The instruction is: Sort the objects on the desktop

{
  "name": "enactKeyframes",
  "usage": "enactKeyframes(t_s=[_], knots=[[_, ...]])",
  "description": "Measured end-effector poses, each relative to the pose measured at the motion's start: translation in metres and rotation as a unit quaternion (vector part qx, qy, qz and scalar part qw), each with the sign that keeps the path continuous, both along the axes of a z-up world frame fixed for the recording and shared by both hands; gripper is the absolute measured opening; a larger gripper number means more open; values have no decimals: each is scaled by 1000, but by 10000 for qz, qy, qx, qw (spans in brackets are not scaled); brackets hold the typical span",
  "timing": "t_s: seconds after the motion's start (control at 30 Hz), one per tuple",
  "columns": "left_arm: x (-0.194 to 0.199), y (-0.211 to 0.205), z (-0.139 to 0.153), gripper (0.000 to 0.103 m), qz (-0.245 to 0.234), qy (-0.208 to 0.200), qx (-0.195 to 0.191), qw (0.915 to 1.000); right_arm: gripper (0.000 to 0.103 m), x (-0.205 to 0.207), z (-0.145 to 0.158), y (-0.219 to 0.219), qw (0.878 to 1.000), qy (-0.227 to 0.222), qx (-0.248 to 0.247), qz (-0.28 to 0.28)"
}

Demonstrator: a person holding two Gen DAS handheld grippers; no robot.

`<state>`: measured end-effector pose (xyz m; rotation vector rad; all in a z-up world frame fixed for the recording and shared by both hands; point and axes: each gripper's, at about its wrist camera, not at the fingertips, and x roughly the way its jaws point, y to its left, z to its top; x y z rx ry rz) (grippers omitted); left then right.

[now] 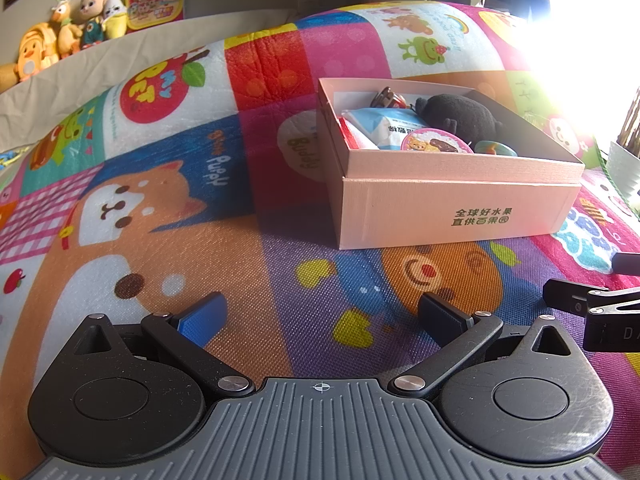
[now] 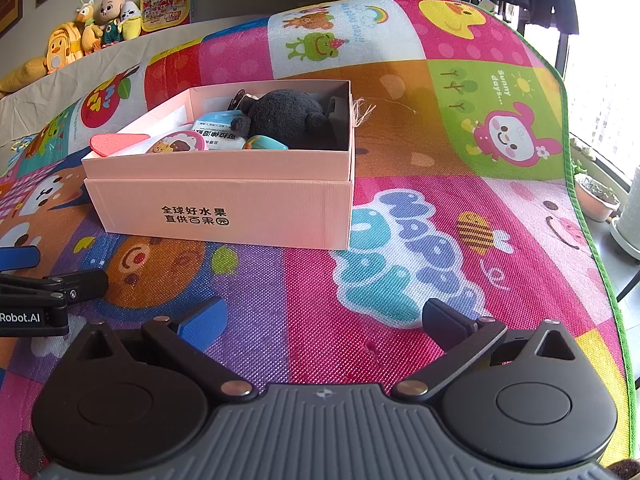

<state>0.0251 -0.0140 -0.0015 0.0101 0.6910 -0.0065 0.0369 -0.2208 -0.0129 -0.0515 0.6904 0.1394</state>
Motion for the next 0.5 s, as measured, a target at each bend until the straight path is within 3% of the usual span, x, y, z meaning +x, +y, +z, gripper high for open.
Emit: enactKeyframes(t_s=[0.5], knots=[[0,0,0,103,-4,1,-11,10000,103,0,0,0,10000,0,0,1]])
